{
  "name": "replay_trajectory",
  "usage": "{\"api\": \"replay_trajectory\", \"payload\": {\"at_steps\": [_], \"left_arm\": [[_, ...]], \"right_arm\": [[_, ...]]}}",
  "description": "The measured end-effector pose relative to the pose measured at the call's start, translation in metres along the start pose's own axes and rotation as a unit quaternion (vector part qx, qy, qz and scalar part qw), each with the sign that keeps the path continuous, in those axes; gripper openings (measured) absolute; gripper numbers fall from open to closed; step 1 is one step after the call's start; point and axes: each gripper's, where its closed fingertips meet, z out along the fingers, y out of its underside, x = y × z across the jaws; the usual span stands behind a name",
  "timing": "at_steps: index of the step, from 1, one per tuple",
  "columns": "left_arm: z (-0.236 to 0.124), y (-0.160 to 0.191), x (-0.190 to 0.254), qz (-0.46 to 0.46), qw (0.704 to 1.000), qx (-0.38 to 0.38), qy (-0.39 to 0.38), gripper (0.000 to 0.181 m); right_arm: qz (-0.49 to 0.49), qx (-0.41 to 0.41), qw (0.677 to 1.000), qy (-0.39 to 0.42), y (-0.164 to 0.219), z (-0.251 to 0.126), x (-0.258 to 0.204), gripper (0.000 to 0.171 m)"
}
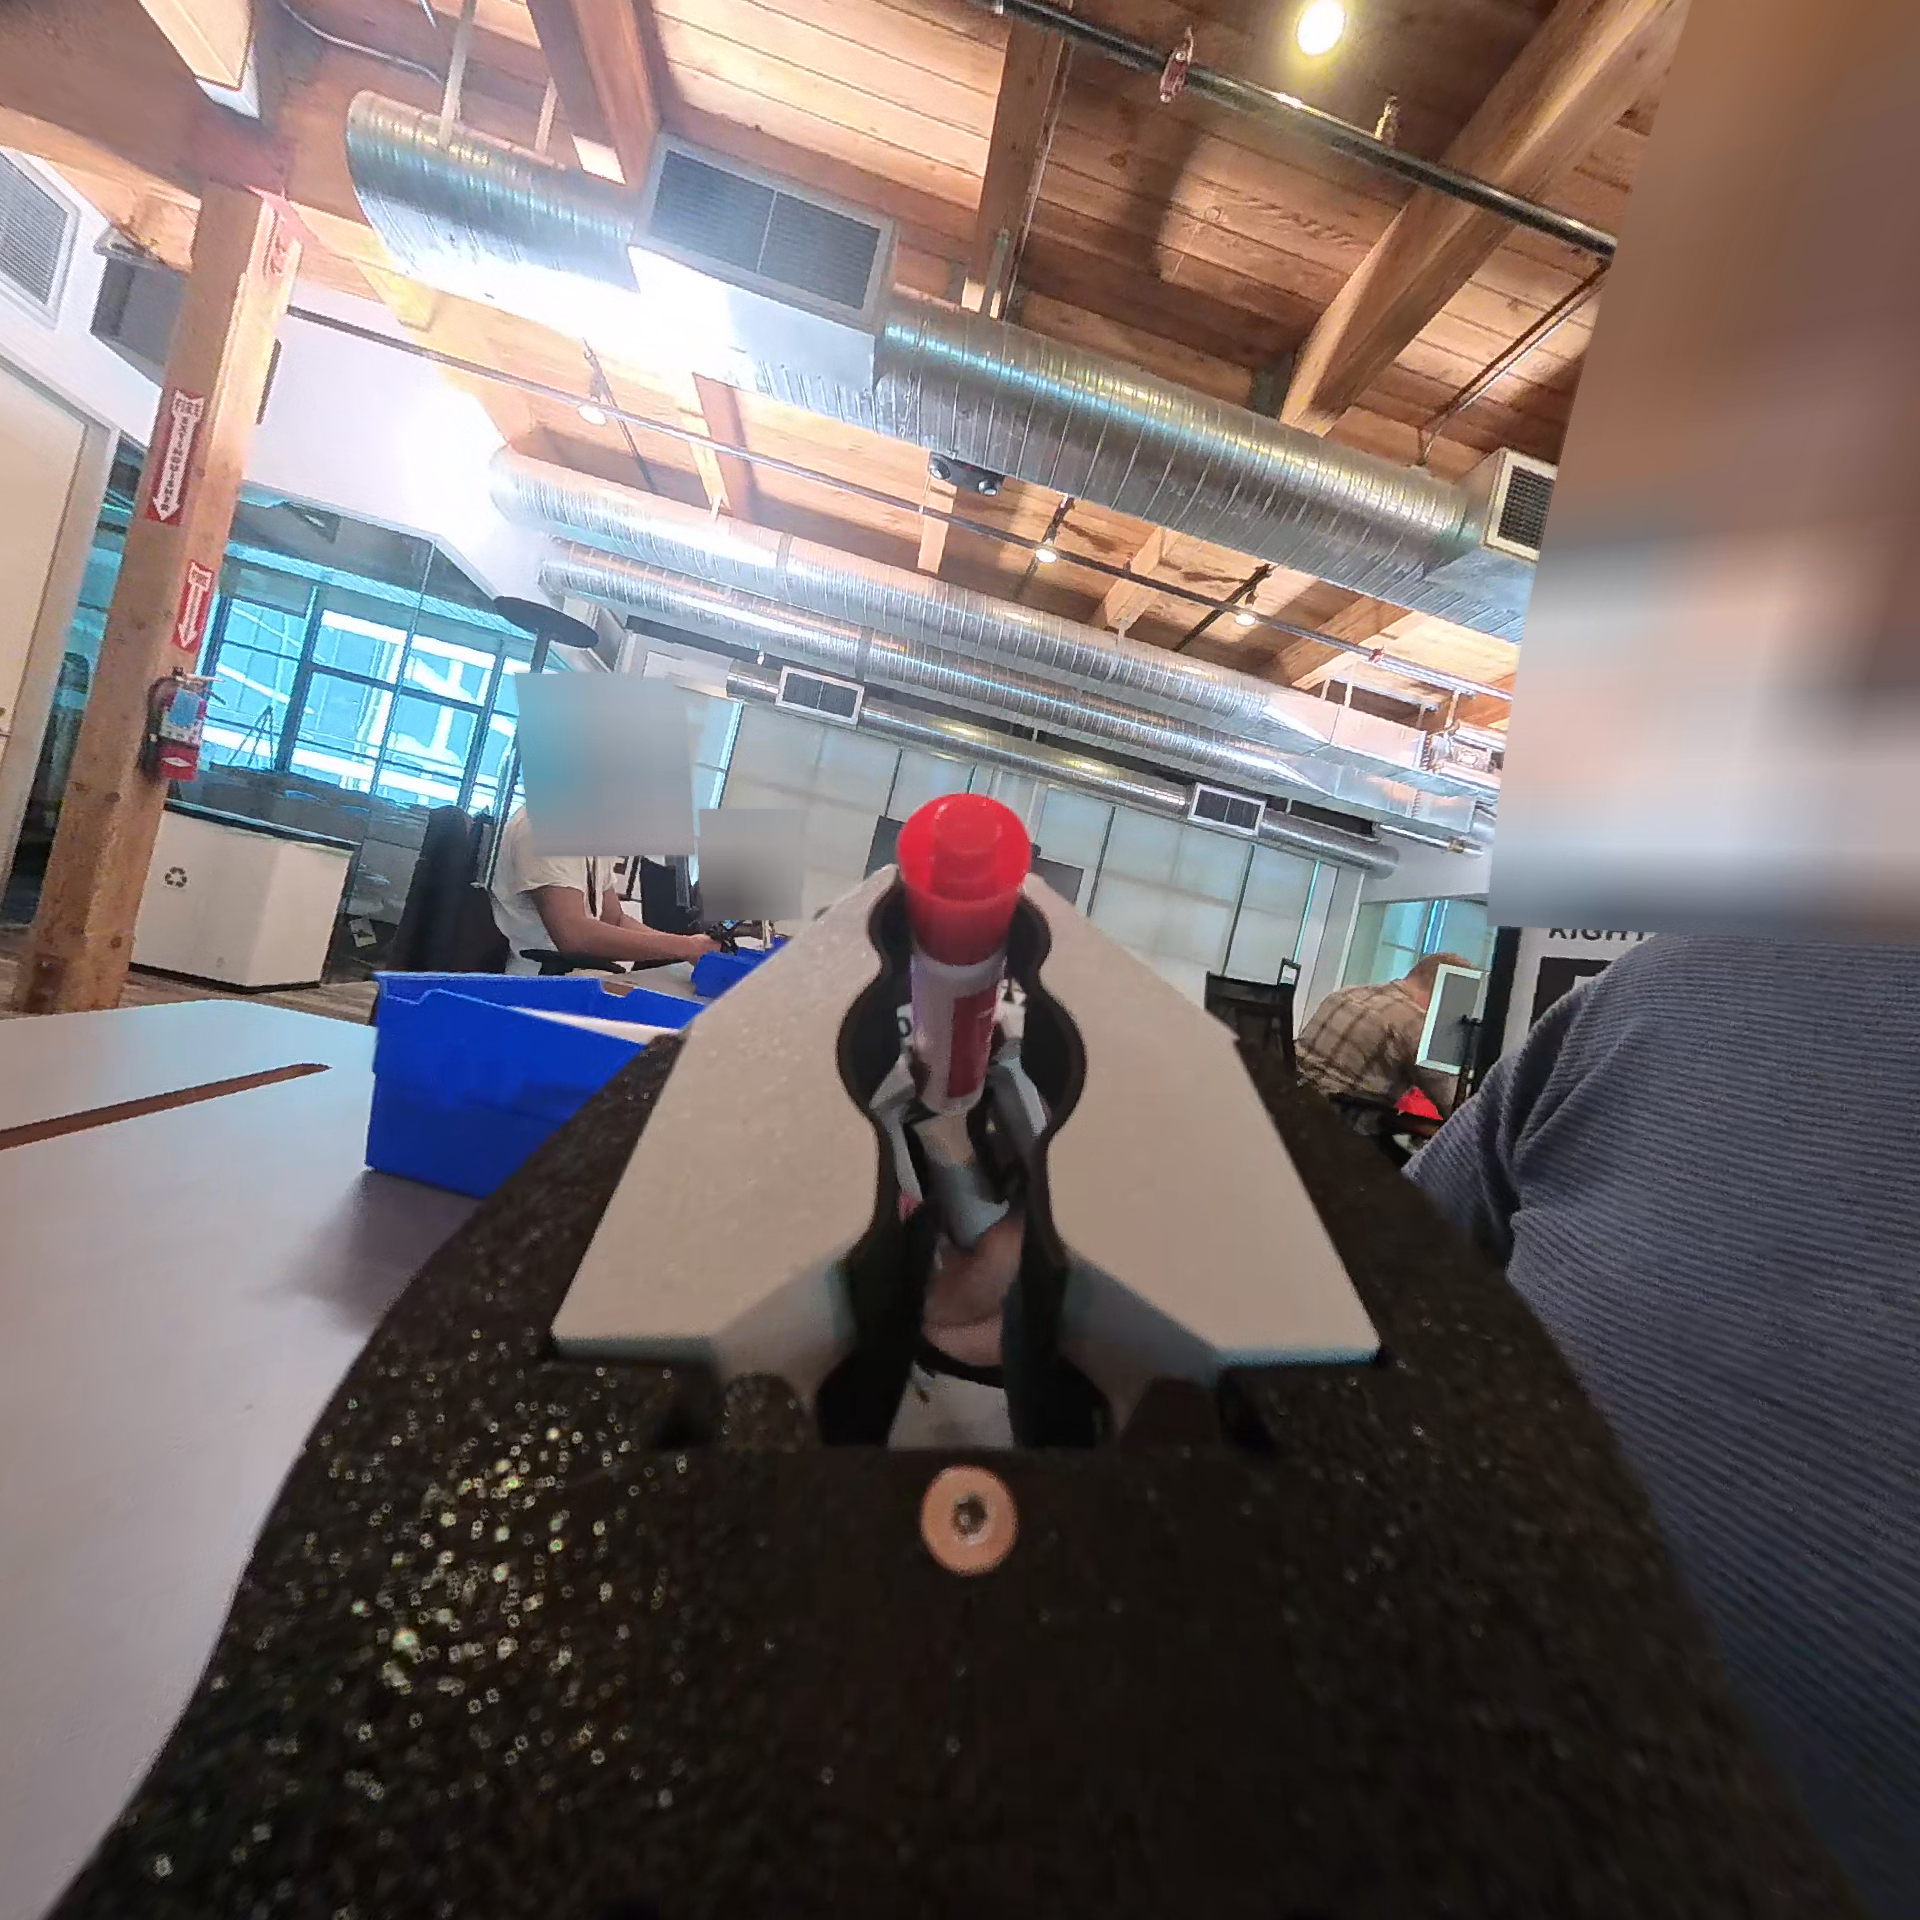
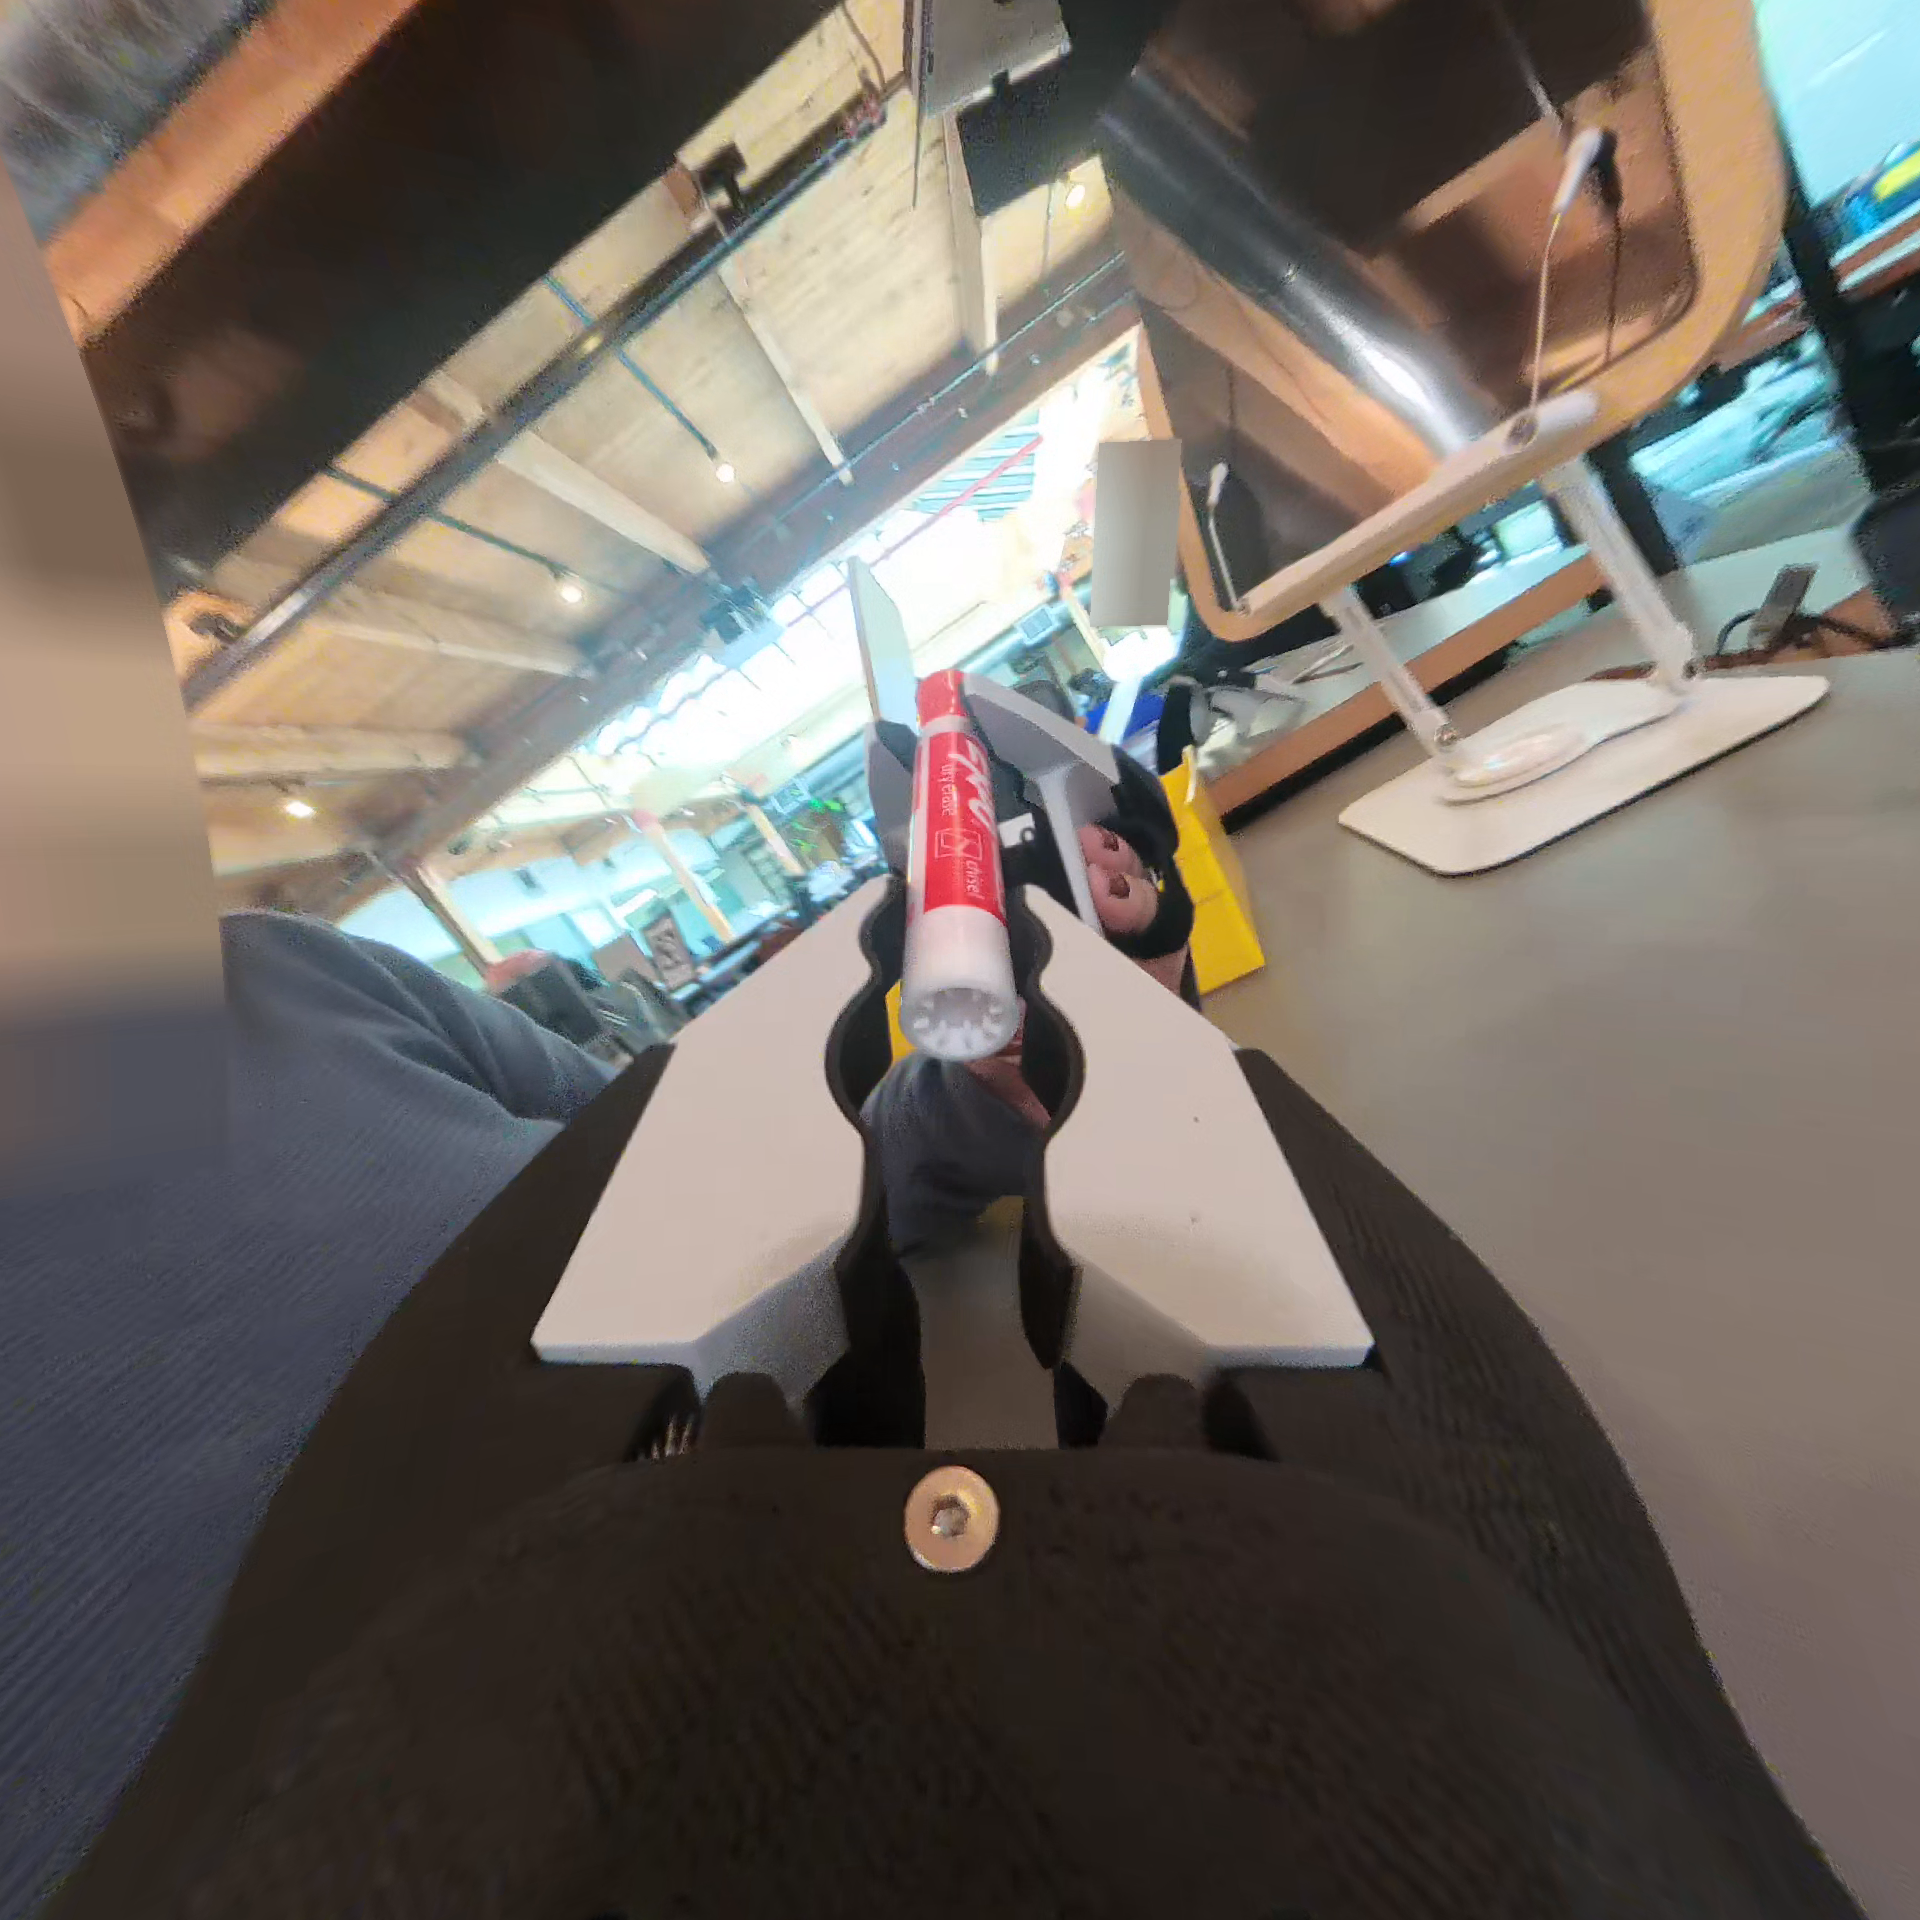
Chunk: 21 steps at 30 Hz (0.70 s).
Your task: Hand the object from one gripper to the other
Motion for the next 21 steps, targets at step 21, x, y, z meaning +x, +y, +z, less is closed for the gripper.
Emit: {"api": "replay_trajectory", "payload": {"at_steps": [21], "left_arm": [[0.000,0.013,-0.023,-0.143,0.989,0.027,-0.038,0.015]], "right_arm": [[-0.479,-0.070,0.853,0.196,0.018,0.015,0.005,0.037]]}}
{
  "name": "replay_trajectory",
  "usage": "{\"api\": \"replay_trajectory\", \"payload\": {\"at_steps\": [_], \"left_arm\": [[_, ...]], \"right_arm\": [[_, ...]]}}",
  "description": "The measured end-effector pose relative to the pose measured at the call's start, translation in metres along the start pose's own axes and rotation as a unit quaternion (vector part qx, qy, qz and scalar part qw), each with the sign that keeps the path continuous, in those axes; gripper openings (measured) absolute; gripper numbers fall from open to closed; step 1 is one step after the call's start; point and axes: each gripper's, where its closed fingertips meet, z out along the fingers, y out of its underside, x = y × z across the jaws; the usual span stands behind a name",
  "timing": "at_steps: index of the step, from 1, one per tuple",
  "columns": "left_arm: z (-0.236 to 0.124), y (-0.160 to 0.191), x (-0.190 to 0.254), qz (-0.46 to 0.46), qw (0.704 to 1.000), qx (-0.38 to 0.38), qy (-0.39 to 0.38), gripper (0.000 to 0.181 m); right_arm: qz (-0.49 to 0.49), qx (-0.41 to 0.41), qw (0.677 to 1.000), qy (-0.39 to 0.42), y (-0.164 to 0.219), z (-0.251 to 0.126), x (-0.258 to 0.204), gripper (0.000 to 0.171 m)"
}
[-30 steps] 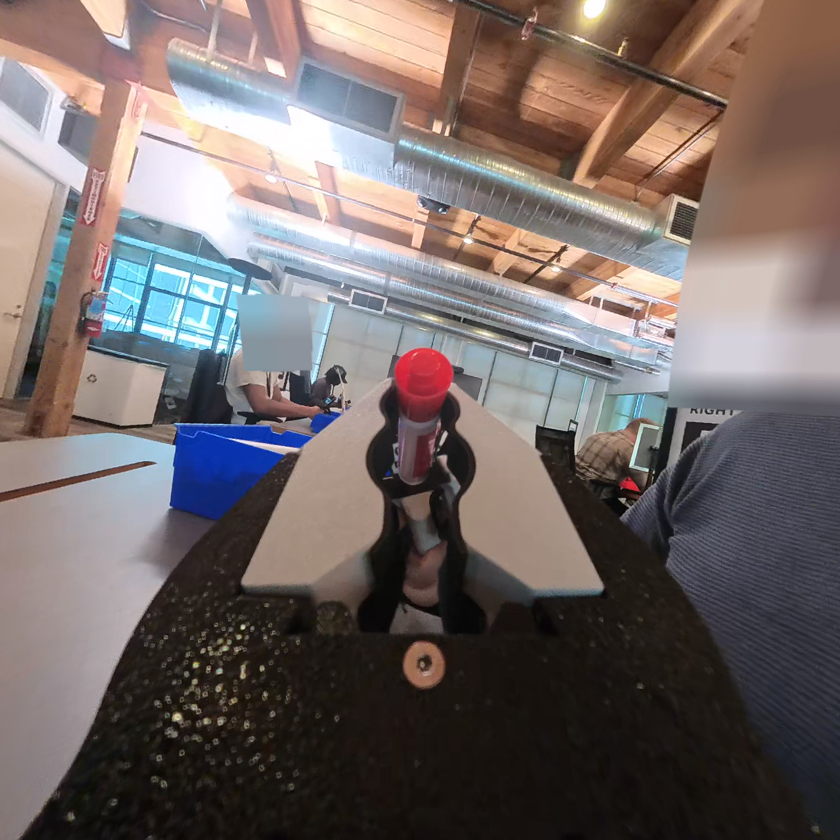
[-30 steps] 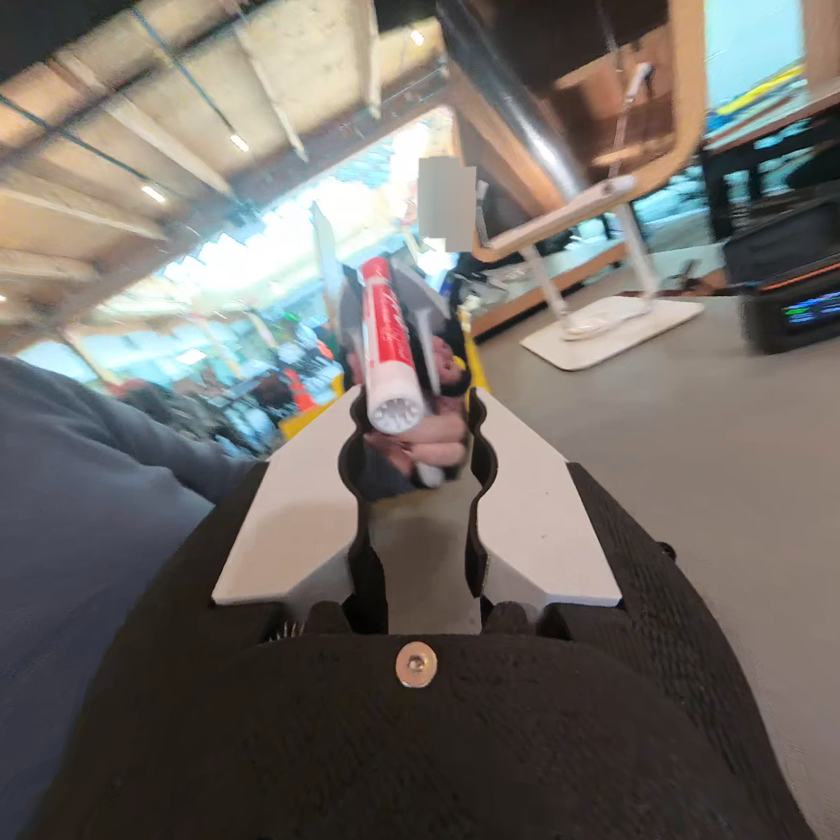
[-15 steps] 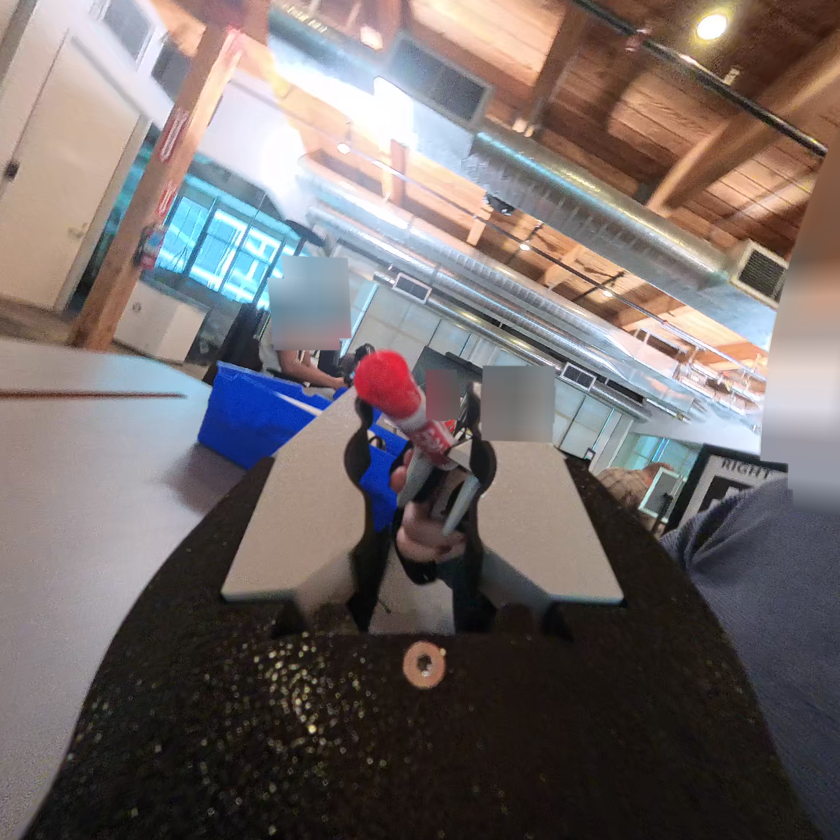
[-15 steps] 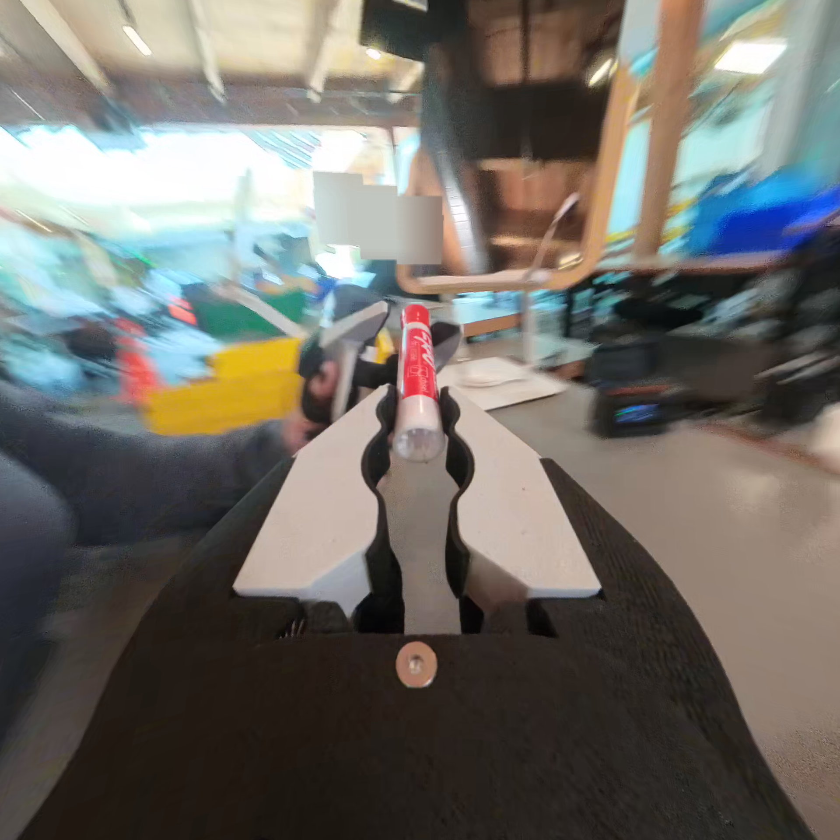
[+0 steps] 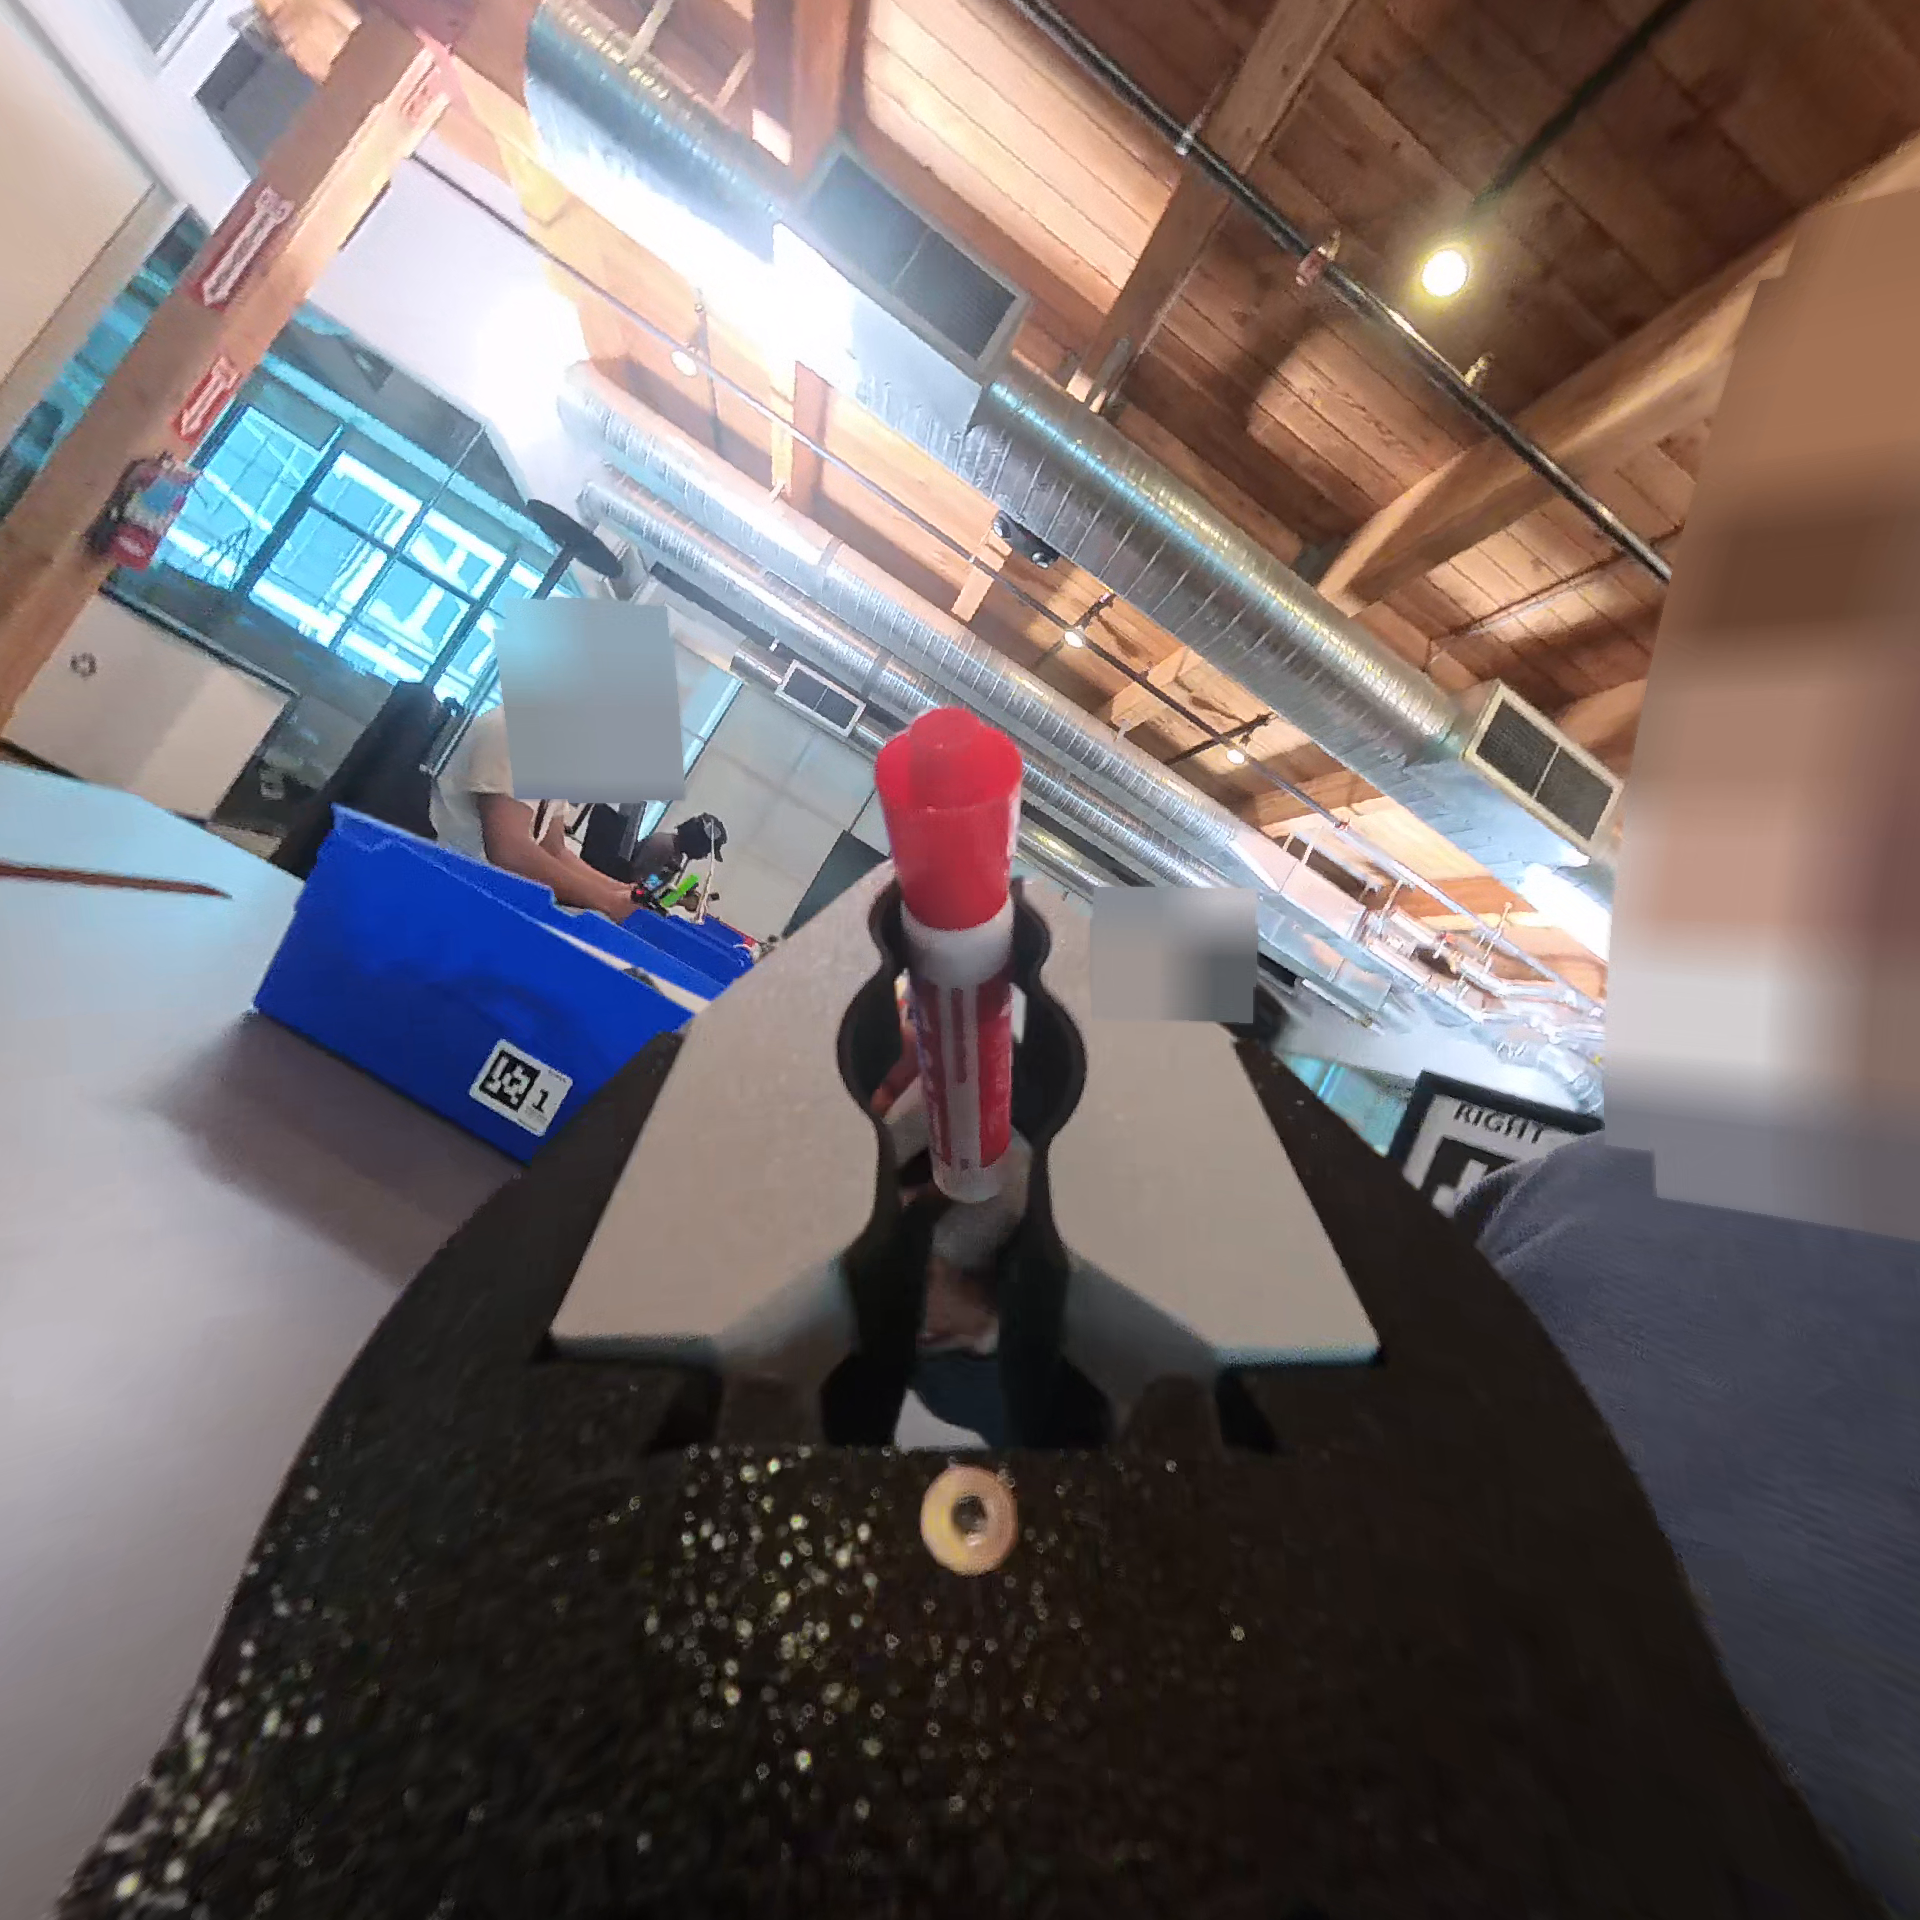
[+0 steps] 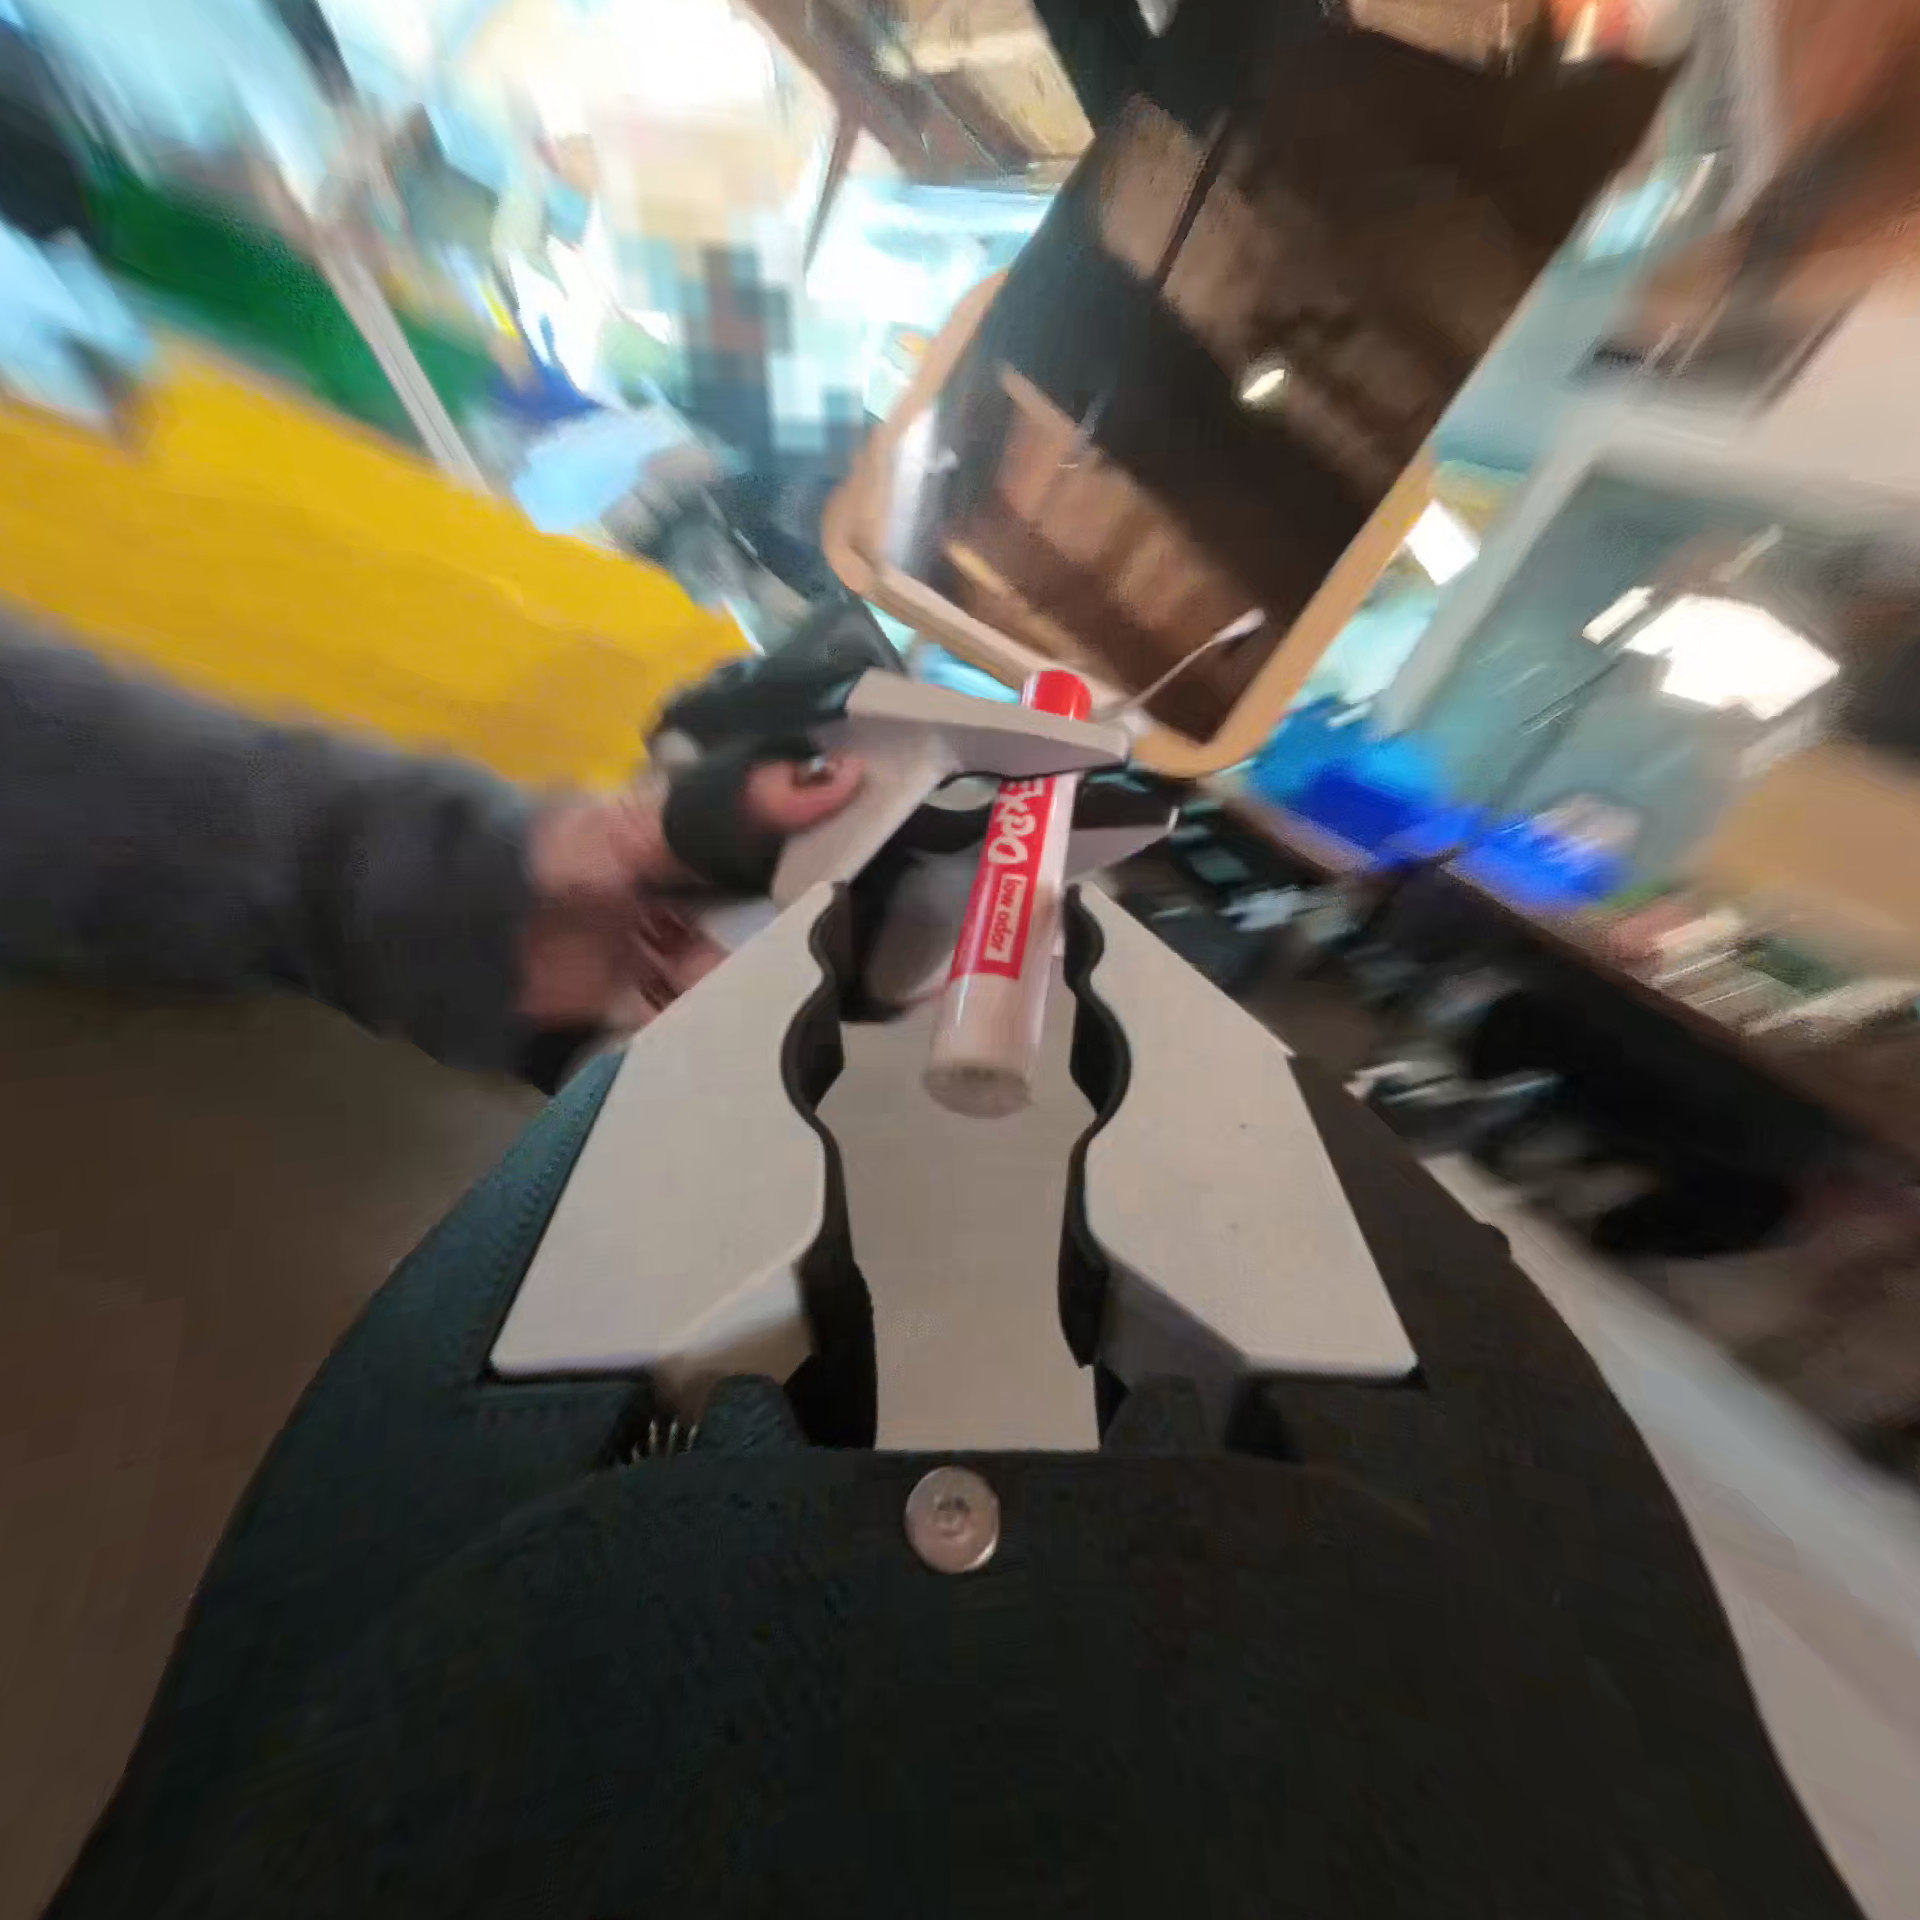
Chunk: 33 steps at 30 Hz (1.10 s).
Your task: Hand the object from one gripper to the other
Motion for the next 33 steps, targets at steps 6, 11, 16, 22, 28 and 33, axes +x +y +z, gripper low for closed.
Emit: {"api": "replay_trajectory", "payload": {"at_steps": [6,11,16,22,28,33], "left_arm": [[0.003,0.010,0.012,0.061,0.997,-0.032,0.024,0.015],[0.001,0.011,-0.002,0.042,0.998,-0.042,-0.024,0.018],[-0.002,0.016,-0.023,0.000,0.995,-0.055,-0.080,0.039],[-0.002,0.021,-0.021,0.012,0.995,-0.069,-0.074,0.016],[-0.004,0.018,-0.006,0.471,0.854,-0.175,-0.134,0.016],[-0.006,0.030,0.004,0.825,0.489,-0.242,-0.149,0.016]], "right_arm": [[0.402,0.020,0.902,-0.158,0.002,-0.001,-0.004,0.022],[0.251,-0.028,0.964,-0.080,0.018,0.002,0.003,0.017],[-0.228,-0.093,0.961,0.126,0.020,-0.004,0.033,0.018],[-0.421,-0.119,0.887,0.146,0.028,-0.001,0.023,0.018],[-0.029,-0.115,0.991,0.066,0.033,-0.007,0.035,0.054],[0.451,-0.035,0.889,-0.074,0.023,-0.010,0.034,0.047]]}}
